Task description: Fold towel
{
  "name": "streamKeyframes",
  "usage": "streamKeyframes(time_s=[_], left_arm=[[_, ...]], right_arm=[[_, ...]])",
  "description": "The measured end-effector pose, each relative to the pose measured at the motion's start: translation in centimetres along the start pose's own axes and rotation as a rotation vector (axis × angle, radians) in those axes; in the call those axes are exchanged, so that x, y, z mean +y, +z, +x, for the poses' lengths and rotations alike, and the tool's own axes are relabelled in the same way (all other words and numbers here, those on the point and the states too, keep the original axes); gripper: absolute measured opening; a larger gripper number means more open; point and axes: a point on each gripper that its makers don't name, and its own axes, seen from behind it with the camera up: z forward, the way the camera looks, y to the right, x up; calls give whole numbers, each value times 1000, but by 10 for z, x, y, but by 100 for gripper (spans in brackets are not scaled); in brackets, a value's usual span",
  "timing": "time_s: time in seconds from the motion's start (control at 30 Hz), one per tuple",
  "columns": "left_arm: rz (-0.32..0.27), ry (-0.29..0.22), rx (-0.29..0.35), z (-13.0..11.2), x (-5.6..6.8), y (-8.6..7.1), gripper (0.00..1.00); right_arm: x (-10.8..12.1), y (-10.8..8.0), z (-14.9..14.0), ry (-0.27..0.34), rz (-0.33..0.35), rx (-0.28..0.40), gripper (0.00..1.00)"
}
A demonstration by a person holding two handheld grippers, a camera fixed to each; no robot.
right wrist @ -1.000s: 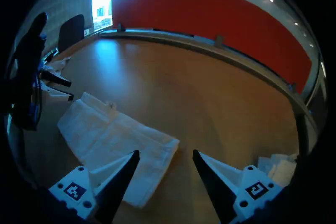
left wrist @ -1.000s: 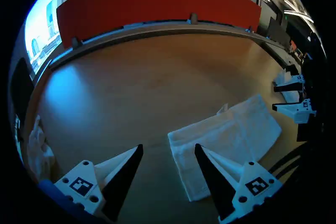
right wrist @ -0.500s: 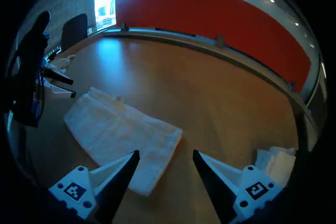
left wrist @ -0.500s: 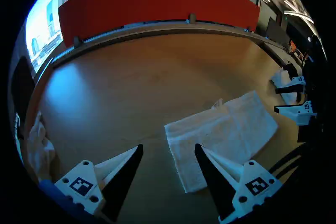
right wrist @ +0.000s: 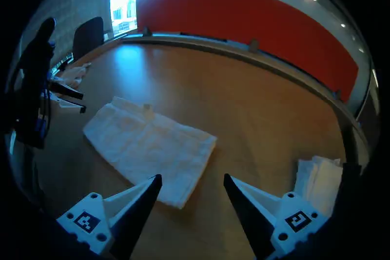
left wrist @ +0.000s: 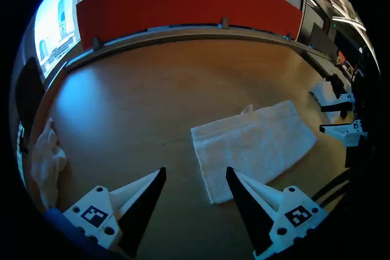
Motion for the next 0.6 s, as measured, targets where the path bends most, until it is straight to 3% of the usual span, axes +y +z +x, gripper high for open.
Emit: streamKeyframes(time_s=[0.3, 0.6], left_arm=[[24, -27, 4, -11, -5, -12, 91], [71, -66, 9, -27, -16, -34, 91]], right_arm=[[-3, -3, -5, -21, 21, -3, 98], [-12, 0, -7, -68, 73, -12, 98]])
